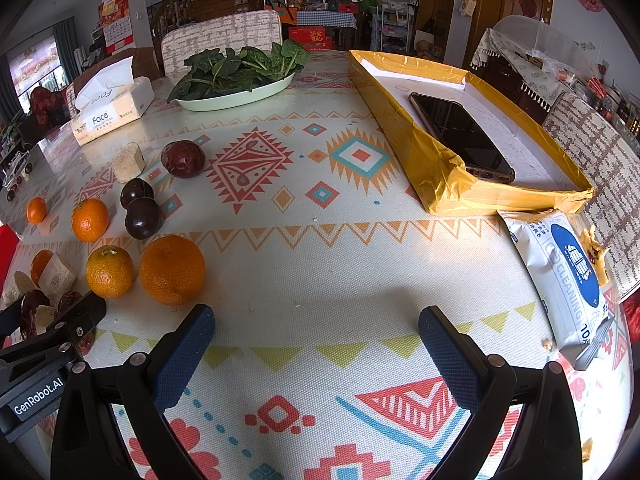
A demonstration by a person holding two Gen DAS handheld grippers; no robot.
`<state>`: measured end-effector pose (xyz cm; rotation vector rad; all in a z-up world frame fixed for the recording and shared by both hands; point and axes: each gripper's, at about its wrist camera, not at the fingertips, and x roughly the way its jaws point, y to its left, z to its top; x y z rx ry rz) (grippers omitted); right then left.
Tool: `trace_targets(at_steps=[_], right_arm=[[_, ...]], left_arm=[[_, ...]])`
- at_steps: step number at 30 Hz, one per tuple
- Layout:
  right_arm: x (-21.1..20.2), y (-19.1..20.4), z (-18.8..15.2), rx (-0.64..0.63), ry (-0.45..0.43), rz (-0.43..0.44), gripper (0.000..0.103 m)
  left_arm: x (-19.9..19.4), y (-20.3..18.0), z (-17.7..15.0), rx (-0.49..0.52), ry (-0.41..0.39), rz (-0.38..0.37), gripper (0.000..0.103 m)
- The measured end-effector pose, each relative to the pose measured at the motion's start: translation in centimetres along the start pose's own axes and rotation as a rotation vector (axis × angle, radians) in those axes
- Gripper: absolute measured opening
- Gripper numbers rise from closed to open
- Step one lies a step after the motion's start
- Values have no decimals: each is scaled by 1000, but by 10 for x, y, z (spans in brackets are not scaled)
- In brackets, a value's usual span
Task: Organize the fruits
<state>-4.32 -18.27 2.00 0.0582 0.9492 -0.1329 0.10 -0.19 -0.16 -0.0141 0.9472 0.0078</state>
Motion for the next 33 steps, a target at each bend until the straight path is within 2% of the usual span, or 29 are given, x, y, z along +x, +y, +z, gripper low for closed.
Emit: trace_targets(at_steps=[18, 21, 33], right_arm=[[0, 0, 0, 0, 0, 0, 103], [-1, 1, -1, 1, 0, 1, 103], [-6, -1, -5, 3, 60, 6, 103]], left_arm=[[1, -6, -3, -25, 0, 19, 103], [-4, 2, -4, -26, 1, 16, 103], [-21, 2, -23, 74, 34, -54, 103]])
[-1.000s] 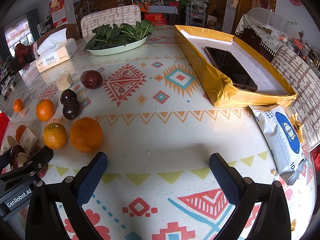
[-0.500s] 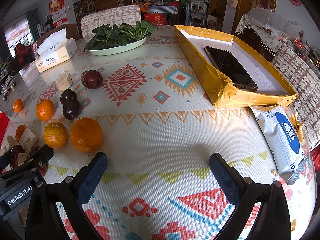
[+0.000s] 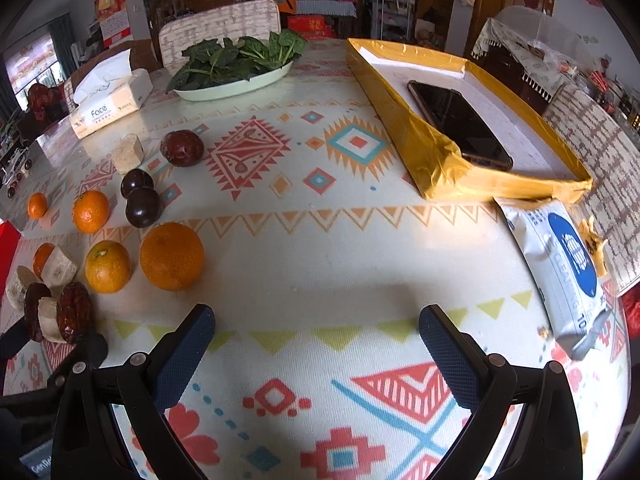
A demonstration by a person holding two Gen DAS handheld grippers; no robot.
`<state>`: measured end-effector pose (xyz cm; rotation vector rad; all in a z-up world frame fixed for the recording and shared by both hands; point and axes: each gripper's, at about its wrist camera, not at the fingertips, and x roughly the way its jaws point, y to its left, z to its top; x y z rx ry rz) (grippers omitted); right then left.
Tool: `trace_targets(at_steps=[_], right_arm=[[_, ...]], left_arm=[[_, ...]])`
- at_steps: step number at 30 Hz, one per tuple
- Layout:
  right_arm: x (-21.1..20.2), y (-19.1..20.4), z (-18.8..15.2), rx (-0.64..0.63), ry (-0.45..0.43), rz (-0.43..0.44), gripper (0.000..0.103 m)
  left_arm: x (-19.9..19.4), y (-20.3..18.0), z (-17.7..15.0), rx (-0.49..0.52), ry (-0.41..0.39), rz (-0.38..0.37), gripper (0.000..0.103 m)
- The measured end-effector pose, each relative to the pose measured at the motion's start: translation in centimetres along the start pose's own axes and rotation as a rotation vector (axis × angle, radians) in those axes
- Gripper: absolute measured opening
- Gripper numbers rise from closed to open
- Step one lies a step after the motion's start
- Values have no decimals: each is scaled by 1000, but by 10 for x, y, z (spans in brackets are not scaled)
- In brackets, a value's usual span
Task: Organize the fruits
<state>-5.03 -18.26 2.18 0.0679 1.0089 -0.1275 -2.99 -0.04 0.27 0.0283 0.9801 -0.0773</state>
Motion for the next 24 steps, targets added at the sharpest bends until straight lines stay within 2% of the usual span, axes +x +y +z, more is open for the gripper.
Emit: trace_targets(at_steps=[5, 18, 24], right_arm=[[-1, 0, -2, -7, 4, 4, 103], [-2, 0, -4, 6, -3, -9, 103], [-1, 1, -2, 19, -3, -22, 103]], left_arm=[[-6, -3, -10, -6, -9, 4, 103], [-21, -8, -29, 74, -1, -46, 103], [-24, -8, -35, 73, -4, -48, 103]])
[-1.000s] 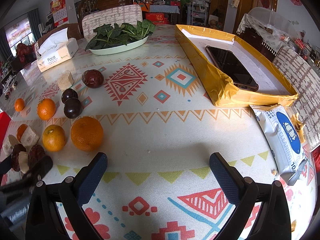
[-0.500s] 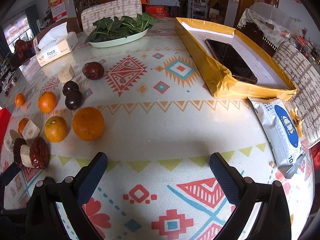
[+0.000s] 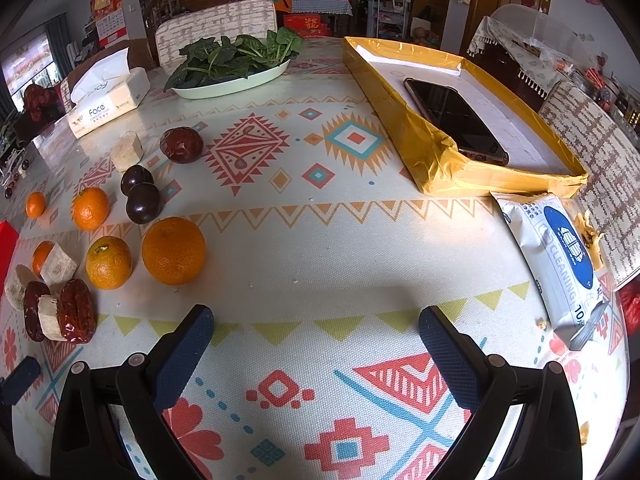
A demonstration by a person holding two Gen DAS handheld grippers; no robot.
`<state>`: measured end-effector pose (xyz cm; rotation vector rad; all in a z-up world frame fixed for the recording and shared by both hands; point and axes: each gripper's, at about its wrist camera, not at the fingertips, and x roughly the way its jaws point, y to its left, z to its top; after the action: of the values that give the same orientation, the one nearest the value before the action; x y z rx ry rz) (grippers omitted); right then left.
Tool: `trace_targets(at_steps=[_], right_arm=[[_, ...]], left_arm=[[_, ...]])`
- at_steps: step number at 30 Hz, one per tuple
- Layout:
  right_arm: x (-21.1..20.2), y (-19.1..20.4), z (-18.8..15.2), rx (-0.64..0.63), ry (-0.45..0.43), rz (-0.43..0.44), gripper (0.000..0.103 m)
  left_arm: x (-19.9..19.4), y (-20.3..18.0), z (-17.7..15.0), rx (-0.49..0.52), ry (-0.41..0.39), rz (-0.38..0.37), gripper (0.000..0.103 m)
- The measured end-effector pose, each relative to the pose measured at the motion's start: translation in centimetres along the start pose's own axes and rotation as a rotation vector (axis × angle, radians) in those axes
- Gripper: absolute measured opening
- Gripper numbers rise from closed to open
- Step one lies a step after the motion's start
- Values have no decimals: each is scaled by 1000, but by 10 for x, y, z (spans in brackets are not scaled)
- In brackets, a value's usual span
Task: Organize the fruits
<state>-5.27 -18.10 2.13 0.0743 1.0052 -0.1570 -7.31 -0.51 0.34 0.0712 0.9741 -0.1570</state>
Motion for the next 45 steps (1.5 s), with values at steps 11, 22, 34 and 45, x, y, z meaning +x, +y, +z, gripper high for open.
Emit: trace_targets(at_steps=[11, 22, 34, 45], right_arm=[[4, 3, 4, 7, 3, -9, 103], [-46, 6, -10, 23, -224, 21, 93], [-91, 43, -17, -72, -327, 190, 94], [-75, 76, -27, -178, -243, 331, 82]], left_arm=[[-11, 7, -2, -15, -25, -35, 94], [-92, 55, -8, -56, -391, 88, 91], [-88, 106, -7, -109, -404, 166, 91], [-67, 115, -3, -108, -352, 121, 73]])
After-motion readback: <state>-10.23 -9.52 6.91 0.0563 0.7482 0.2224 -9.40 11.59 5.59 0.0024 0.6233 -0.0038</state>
